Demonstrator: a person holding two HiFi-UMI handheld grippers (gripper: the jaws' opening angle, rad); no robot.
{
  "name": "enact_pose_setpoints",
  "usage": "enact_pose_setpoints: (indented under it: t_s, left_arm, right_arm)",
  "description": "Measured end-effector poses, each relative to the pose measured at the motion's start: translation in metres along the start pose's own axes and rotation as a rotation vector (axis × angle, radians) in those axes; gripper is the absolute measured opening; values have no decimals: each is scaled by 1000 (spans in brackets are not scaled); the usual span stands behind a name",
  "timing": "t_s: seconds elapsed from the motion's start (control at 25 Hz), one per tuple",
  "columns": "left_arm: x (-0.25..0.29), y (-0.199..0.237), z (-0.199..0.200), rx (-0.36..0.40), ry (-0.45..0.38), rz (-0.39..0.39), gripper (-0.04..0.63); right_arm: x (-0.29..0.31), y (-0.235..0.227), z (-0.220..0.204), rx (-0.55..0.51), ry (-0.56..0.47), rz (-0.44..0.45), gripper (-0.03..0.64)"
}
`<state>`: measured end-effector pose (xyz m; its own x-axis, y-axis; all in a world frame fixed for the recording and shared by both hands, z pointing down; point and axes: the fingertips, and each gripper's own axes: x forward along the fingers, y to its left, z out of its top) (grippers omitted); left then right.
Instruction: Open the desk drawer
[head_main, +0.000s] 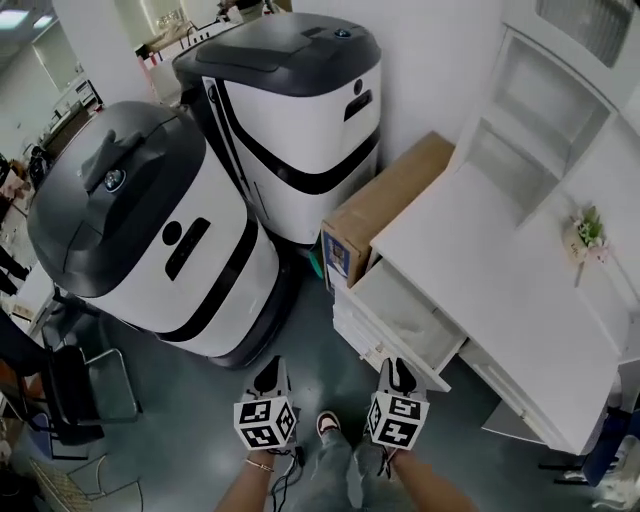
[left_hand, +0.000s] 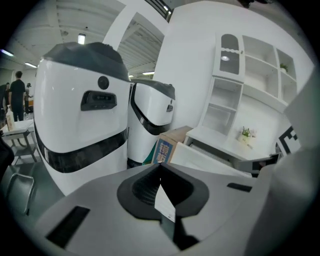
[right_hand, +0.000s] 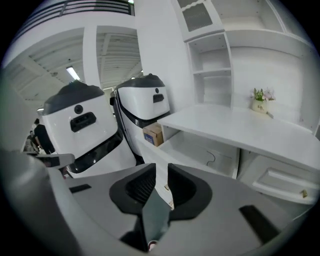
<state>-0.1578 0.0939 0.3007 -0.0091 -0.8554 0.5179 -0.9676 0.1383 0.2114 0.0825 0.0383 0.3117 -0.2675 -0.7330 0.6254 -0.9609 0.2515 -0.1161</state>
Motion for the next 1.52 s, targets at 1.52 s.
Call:
enact_pose_setpoints:
  t_s: [1.52]
  left_arm:
    - [-50, -249, 243, 190, -292, -345, 17]
  right_arm:
    - [-205, -185, 234, 27, -520, -33, 8]
